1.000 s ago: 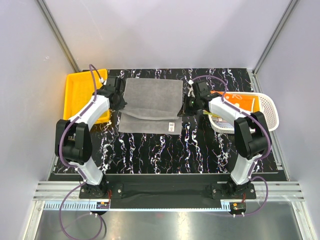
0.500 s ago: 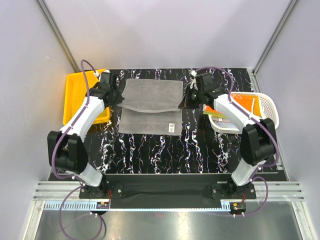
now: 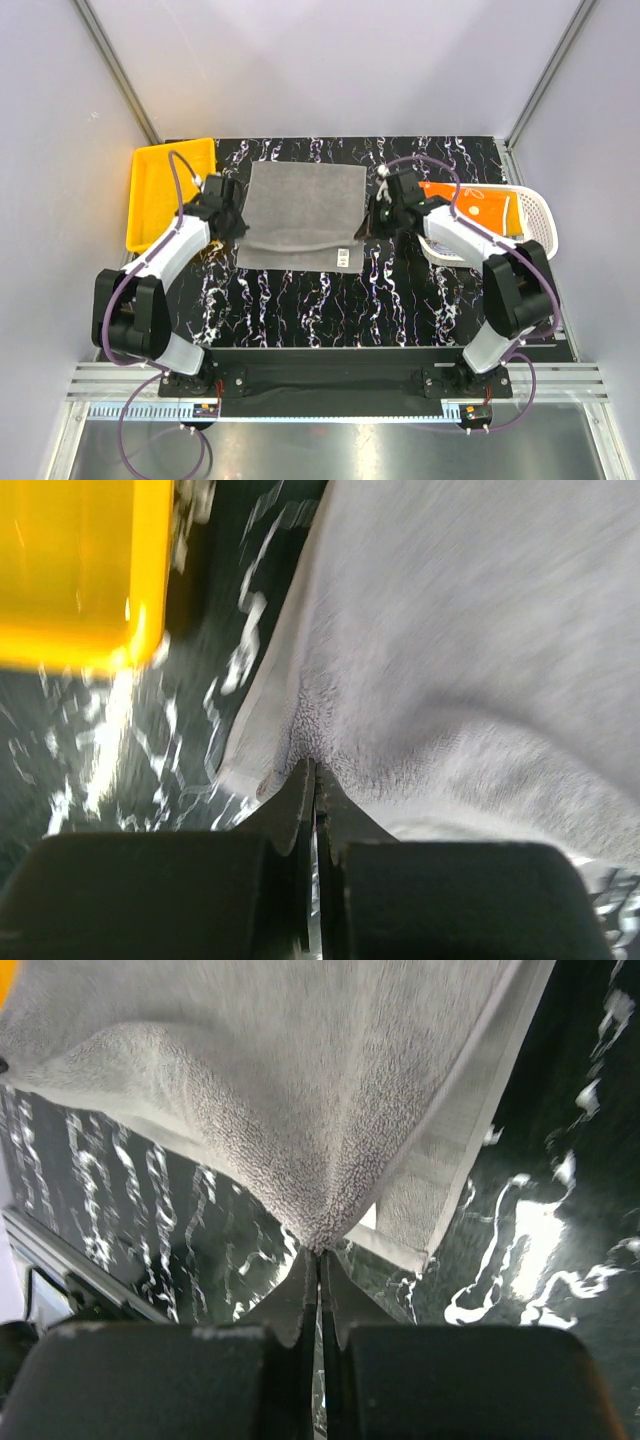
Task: Fold and stack the towels
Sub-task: Fold the towel
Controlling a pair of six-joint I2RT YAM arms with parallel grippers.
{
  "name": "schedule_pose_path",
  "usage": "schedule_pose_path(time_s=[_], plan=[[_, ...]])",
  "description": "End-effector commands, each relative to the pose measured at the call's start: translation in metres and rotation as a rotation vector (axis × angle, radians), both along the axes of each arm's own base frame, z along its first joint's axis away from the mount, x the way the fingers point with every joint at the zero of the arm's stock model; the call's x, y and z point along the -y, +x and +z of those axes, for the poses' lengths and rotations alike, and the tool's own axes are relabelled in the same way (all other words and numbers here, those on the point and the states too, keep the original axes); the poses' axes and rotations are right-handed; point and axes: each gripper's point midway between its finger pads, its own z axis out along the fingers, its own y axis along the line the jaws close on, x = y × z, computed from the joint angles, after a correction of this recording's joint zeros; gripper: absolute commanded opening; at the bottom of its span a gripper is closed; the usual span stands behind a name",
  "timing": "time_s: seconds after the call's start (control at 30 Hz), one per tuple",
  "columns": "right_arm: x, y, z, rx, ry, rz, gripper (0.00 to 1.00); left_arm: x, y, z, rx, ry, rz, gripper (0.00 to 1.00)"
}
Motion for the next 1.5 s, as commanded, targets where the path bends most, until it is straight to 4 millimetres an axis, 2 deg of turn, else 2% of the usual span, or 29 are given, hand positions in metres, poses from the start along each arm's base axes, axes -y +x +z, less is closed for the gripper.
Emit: schedule_pose_path(time_s=[0.0, 0.03, 0.07, 0.17, 0.27, 0.43, 0.63, 0.9, 1.03, 1.23, 1.27, 1.33, 1.37, 1.4, 1.47], plan=[[-0.017, -0.011, -0.025, -0.047, 0.041, 0.026, 0.0, 0.006, -0.006, -0.021, -0.001, -0.051, 0.015, 0.0], [-0.019, -0.012, -0.031, -0.051, 0.039, 0.03, 0.0, 0.005, -0.009, -0.03, -0.017, -0.05, 0.019, 0.0], [-0.018, -0.018, -0.045, -0.085, 0.025, 0.029, 0.0, 0.005, -0.013, -0.04, -0.028, -0.052, 0.022, 0.0], [-0.015, -0.024, -0.065, -0.124, 0.007, 0.023, 0.0, 0.003, -0.022, -0.057, -0.056, -0.051, 0.032, 0.0], [-0.012, -0.028, -0.077, -0.146, -0.008, 0.019, 0.0, 0.0, -0.025, -0.061, -0.057, -0.039, 0.04, 0.0], [-0.004, -0.031, -0.079, -0.15, -0.04, 0.005, 0.0, -0.001, -0.022, -0.052, -0.04, -0.035, 0.047, 0.0], [0.007, -0.027, -0.058, -0.112, -0.095, -0.005, 0.0, -0.006, -0.021, -0.034, -0.018, -0.01, 0.052, 0.0], [0.012, -0.039, -0.071, -0.157, -0.098, 0.004, 0.0, -0.004, -0.027, -0.048, -0.081, -0.017, 0.041, 0.0], [0.017, -0.039, -0.069, -0.156, -0.096, -0.012, 0.0, 0.0, -0.031, -0.055, -0.112, -0.026, 0.026, 0.0], [0.028, -0.039, -0.066, -0.135, -0.13, -0.036, 0.13, -0.003, -0.033, -0.06, -0.128, -0.013, 0.034, 0.0], [0.03, -0.039, -0.067, -0.133, -0.14, -0.04, 0.15, -0.004, -0.033, -0.057, -0.125, -0.01, 0.034, 0.02], [0.031, -0.04, -0.064, -0.123, -0.141, -0.044, 0.24, -0.006, -0.031, -0.051, -0.112, 0.0, 0.04, 0.19], [0.032, -0.04, -0.062, -0.119, -0.142, -0.05, 0.27, -0.006, -0.031, -0.048, -0.106, 0.003, 0.032, 0.23], [0.035, -0.039, -0.06, -0.111, -0.151, -0.063, 0.3, -0.005, -0.028, -0.04, -0.082, -0.001, 0.029, 0.29], [0.039, -0.037, -0.049, -0.087, -0.175, -0.079, 0.35, -0.003, -0.028, -0.028, -0.059, -0.002, 0.009, 0.37]])
